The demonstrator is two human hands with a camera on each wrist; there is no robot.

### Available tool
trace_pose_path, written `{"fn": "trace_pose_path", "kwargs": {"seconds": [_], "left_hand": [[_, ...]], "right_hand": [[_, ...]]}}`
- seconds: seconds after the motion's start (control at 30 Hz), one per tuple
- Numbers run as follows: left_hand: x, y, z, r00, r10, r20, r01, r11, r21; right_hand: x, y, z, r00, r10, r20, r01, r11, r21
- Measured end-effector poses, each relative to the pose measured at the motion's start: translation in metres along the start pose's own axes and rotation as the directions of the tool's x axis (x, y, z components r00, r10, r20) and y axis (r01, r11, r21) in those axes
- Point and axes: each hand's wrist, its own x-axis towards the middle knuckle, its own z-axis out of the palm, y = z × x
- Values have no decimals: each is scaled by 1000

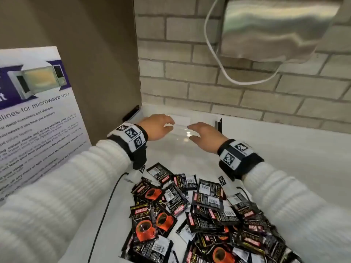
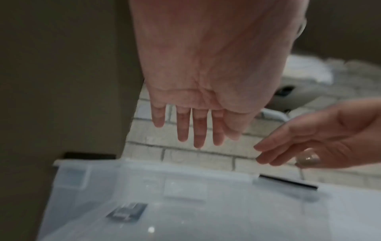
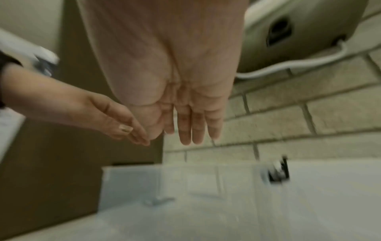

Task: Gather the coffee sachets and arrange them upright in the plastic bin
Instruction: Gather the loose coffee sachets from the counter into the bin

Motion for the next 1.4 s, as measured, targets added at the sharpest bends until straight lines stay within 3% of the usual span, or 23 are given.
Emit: {"fn": "trace_pose_path", "kwargs": {"seconds": [0.1,0.2,0.3,0.53,0.83,0.9,0.97,1.0,1.03,1.1,1.13,1.17,1.2,1.23,1.3,1.4], "left_hand": [[11,-12,17,990,-100,101,86,987,138],[14,-23,33,986,-120,114,112,991,74],[14,-28,41,996,-87,19,87,995,-45],[-21,-3,47,993,22,115,4,974,-226],[-79,37,57,977,150,154,-119,973,-197],[-90,43,48,982,172,74,-150,958,-243],[-106,47,35,978,180,-105,-204,928,-313],[-115,48,27,973,174,-154,-216,923,-318],[-126,46,20,976,174,-129,-206,930,-305],[-142,35,17,978,156,138,-126,972,-200],[-147,27,21,937,101,333,-71,992,-102],[-151,20,29,867,24,498,-33,999,10],[-153,15,39,798,-53,601,-15,994,108],[-154,12,50,751,-107,652,-8,985,172],[-152,11,68,702,-154,696,-5,975,221],[-147,14,80,711,-140,689,24,984,175]], "right_hand": [[15,4,16,997,71,41,-71,997,1],[24,12,35,995,103,6,-103,990,93],[21,19,37,993,97,-65,-83,978,191],[-30,28,28,991,127,52,-136,962,237],[-104,34,28,1000,28,6,-28,989,145],[-107,31,28,994,-45,-101,53,996,68],[-113,24,25,966,-154,-207,163,986,26],[-117,18,21,963,-193,-186,200,980,21],[-123,13,19,974,-206,-92,208,978,14],[-133,7,25,967,-141,211,153,987,-42],[-137,8,32,936,-79,344,117,989,-93],[-139,8,39,897,-19,442,92,985,-143],[-140,9,47,858,25,514,79,980,-180],[-139,11,54,821,56,569,75,976,-205],[-135,13,65,763,87,640,77,972,-224],[-127,12,69,769,77,635,69,977,-202]]}}
